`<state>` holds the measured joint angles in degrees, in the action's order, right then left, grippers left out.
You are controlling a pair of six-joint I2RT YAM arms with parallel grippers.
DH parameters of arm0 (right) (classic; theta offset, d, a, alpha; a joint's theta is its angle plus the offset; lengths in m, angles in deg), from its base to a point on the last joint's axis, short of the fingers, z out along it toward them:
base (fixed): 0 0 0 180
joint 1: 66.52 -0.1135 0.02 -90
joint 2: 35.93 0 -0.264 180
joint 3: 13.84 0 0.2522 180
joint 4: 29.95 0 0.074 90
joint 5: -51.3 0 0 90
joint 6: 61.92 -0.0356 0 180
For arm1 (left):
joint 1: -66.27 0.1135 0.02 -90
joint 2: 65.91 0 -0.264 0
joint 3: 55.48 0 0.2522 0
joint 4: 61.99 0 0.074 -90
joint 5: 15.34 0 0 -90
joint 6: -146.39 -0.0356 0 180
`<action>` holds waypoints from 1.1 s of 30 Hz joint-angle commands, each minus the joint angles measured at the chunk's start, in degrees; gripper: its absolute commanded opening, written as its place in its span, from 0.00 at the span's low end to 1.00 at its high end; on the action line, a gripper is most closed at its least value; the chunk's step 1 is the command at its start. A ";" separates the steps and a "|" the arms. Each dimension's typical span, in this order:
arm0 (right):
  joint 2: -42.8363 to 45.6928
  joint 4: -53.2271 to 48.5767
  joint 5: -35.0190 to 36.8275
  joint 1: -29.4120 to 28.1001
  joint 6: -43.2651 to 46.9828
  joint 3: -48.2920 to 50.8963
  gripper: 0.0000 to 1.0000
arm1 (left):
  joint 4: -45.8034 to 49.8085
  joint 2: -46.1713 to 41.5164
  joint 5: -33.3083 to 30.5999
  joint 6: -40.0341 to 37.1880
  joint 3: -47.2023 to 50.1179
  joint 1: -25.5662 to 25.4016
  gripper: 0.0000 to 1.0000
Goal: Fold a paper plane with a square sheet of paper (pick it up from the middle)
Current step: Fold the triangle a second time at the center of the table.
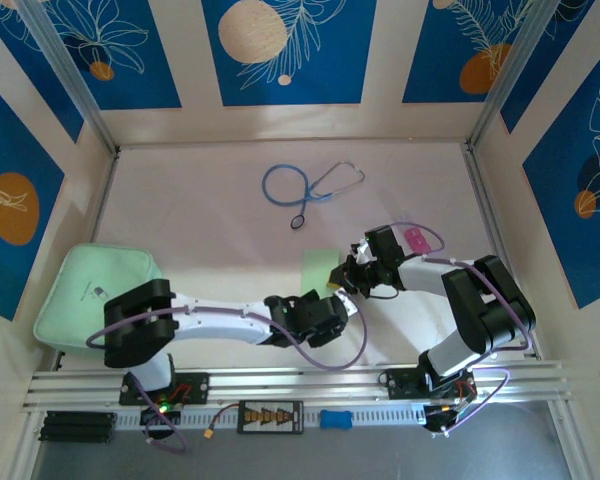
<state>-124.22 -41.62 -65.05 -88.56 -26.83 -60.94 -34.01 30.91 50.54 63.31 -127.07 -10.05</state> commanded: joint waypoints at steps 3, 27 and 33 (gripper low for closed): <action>1.60 -1.47 -0.92 0.09 -0.19 -0.32 0.12 | -0.95 2.00 -2.37 -0.82 -2.73 -0.24 0.67; 6.28 -3.66 0.58 0.22 -0.41 1.25 0.20 | 0.49 1.39 7.90 5.45 -2.63 3.30 0.00; 13.85 -6.43 4.37 1.46 -1.74 4.02 0.33 | -4.81 -2.06 23.87 12.78 2.02 10.47 0.00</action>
<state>-113.94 -44.66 -62.84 -88.04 -28.12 -58.21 -36.02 31.74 63.85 71.31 -127.24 -2.40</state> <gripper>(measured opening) 0.320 0.064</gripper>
